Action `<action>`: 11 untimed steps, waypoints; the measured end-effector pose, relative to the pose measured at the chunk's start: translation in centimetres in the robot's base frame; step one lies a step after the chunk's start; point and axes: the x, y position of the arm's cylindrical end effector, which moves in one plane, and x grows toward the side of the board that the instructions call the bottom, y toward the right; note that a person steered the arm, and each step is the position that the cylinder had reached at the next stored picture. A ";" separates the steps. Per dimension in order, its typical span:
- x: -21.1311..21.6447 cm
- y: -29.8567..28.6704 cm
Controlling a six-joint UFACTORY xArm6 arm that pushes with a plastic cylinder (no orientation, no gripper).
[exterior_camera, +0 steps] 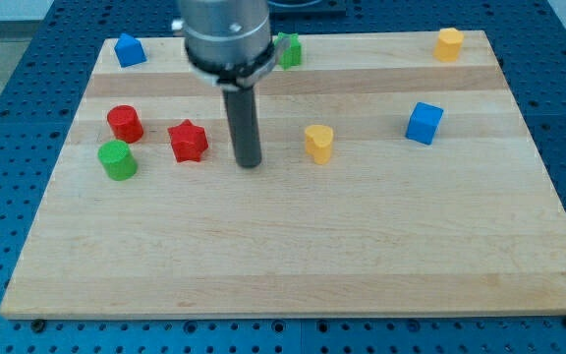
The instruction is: Slide the red star towards the bottom left of the board
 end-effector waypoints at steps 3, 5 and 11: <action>-5.0 -9.2; 4.8 -9.3; 8.3 -6.1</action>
